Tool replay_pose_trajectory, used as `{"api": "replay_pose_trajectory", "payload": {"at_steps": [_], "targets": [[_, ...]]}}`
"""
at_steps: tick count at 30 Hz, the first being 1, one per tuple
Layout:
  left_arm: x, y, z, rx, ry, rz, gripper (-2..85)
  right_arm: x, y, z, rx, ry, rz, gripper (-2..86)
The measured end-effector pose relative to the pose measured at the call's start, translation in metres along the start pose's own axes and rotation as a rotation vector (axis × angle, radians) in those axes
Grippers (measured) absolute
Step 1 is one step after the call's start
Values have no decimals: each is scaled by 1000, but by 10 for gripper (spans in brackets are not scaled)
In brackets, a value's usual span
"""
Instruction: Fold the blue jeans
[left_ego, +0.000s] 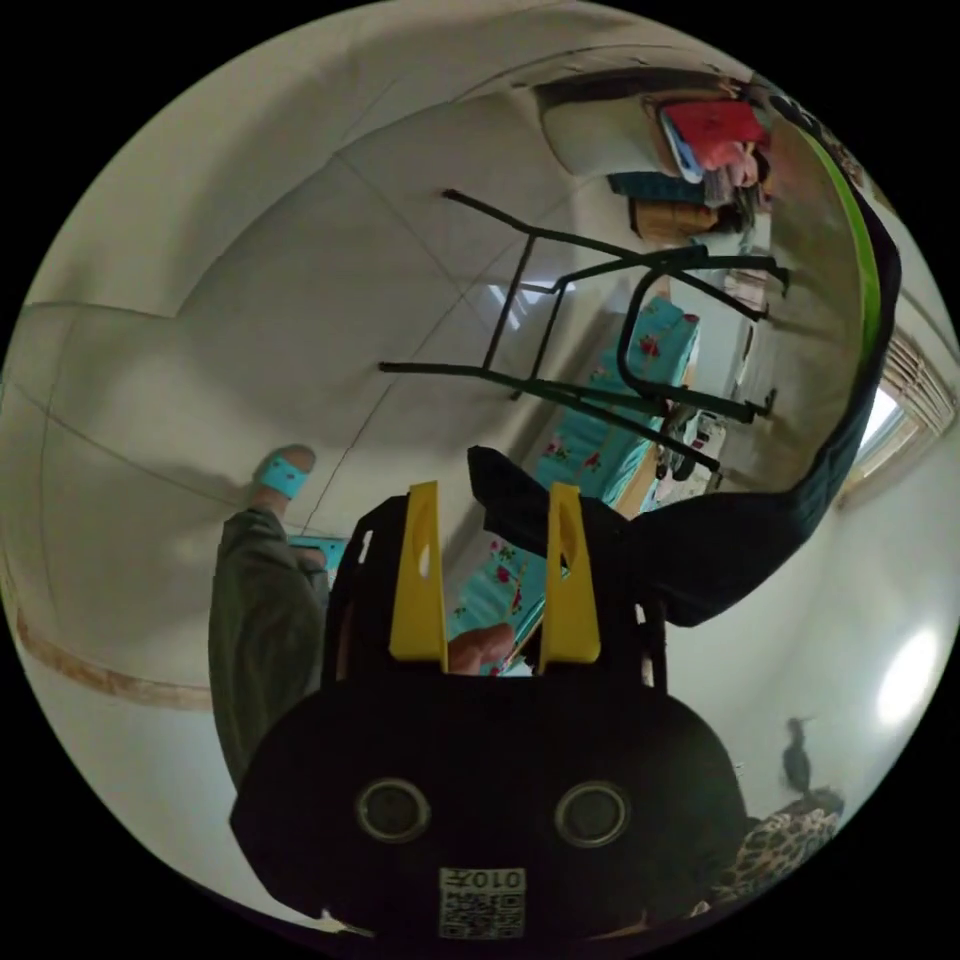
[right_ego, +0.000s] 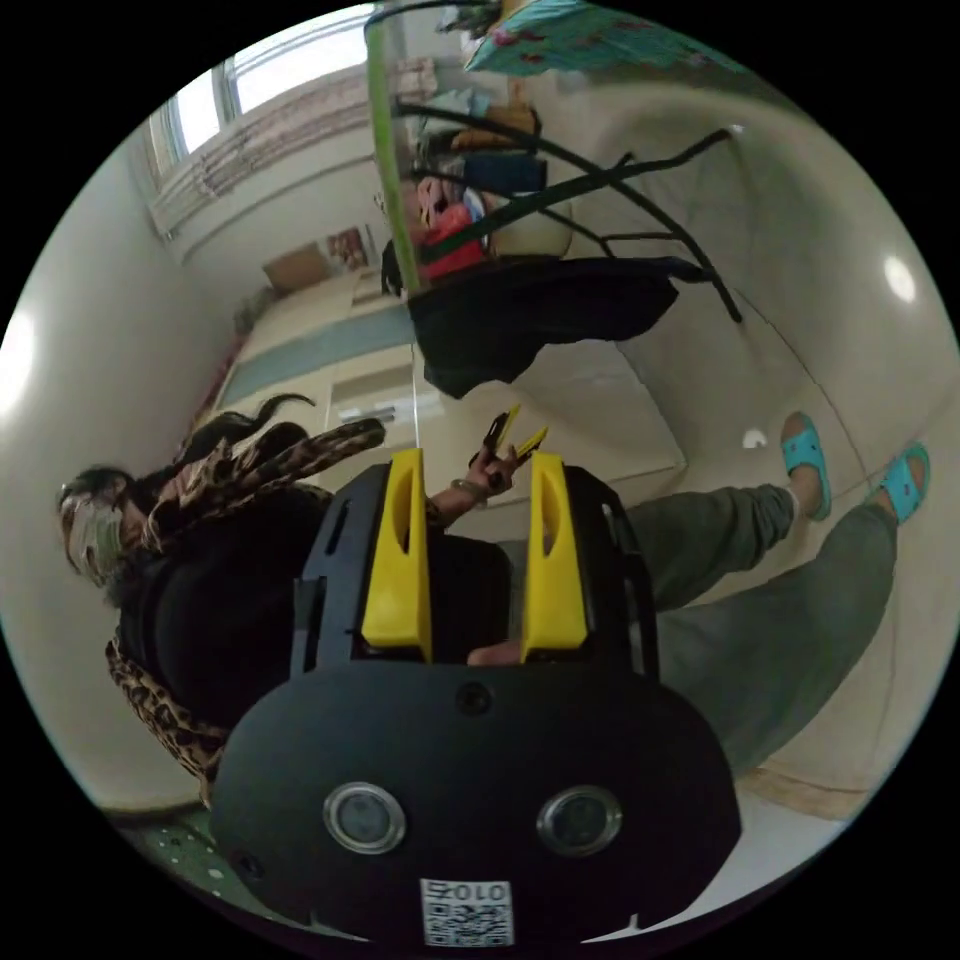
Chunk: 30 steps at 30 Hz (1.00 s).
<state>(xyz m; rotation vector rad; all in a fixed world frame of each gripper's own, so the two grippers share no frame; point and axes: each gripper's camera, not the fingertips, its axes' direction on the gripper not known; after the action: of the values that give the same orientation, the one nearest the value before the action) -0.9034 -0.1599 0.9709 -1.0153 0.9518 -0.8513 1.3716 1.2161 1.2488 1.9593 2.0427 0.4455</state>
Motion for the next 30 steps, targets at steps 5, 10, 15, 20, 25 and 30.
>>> {"api": "replay_pose_trajectory", "payload": {"at_steps": [5,10,15,20,25,30], "targets": [[35,7,-29,25,-47,44,139,49,49,-5,153,-147,14,163],[63,23,-39,16,-79,100,110,77,101,-5,239,-247,-57,158],[98,41,-39,3,-161,219,40,109,131,-7,298,-330,-46,137],[121,41,-32,-62,-213,331,6,98,140,-1,269,-226,-110,98],[126,7,-6,-206,-219,357,10,97,149,14,310,-164,-122,56],[127,-16,-11,-300,-92,384,51,122,117,55,295,-205,5,169]]}}
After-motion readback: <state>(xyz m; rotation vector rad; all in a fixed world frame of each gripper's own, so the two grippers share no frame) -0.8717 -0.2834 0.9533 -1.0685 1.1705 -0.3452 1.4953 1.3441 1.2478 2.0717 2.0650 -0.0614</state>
